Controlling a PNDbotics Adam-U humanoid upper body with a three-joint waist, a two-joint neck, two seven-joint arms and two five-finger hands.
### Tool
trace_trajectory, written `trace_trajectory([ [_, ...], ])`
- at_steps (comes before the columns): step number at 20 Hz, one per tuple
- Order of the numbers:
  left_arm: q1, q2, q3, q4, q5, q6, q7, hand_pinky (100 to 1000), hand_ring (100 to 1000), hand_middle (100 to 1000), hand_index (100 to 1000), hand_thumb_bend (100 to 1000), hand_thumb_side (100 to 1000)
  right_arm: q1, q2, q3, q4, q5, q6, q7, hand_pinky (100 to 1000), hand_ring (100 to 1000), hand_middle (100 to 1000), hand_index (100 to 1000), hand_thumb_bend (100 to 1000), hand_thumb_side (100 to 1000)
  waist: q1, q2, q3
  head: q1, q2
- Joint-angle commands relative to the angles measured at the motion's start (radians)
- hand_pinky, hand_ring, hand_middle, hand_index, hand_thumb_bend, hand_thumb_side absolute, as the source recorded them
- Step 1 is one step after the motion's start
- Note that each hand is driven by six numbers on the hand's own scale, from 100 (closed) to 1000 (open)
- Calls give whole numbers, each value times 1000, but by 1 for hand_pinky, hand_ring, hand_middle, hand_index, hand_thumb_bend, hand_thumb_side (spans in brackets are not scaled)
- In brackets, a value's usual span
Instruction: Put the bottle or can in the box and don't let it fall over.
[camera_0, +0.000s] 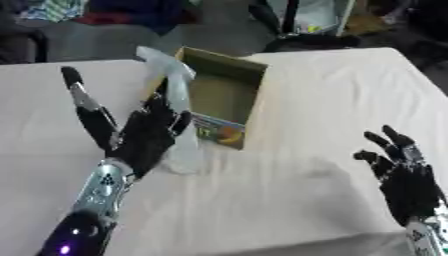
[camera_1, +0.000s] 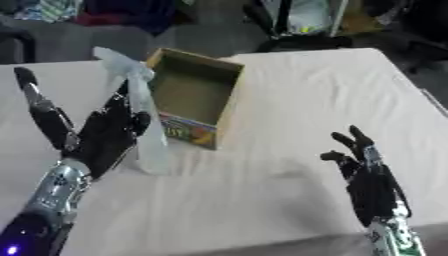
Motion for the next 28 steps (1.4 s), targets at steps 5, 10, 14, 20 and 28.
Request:
trace_trajectory([
  [5,-108,-14,13,19,45,-16,46,506,213,137,1000,947,823,-10,-11,4,-10,-5,1,4,1000,610,838,1000,100,758,-2,-18,-9,-3,-14],
  [10,-183,-18,18,16,83,-29,97,515,271,164,1000,905,808,-8,-11,5,-8,-5,1,5,1000,610,838,1000,100,757,-3,-23,-11,-2,-15],
  [14,-285,-14,31,9,155,-47,142,510,296,167,1000,860,766,-6,-8,10,-5,-7,4,9,1000,610,838,1000,100,756,-7,-30,-19,6,-15],
  [20,-474,11,75,142,199,-62,89,513,361,181,1000,724,776,-12,7,31,2,-16,11,27,1000,610,837,1000,100,759,-24,-32,-70,44,-28],
  [28,-607,81,147,618,-18,-67,-32,521,392,154,1000,767,933,-68,45,65,13,-27,28,59,1000,610,836,1000,100,767,-33,15,-184,124,-104],
])
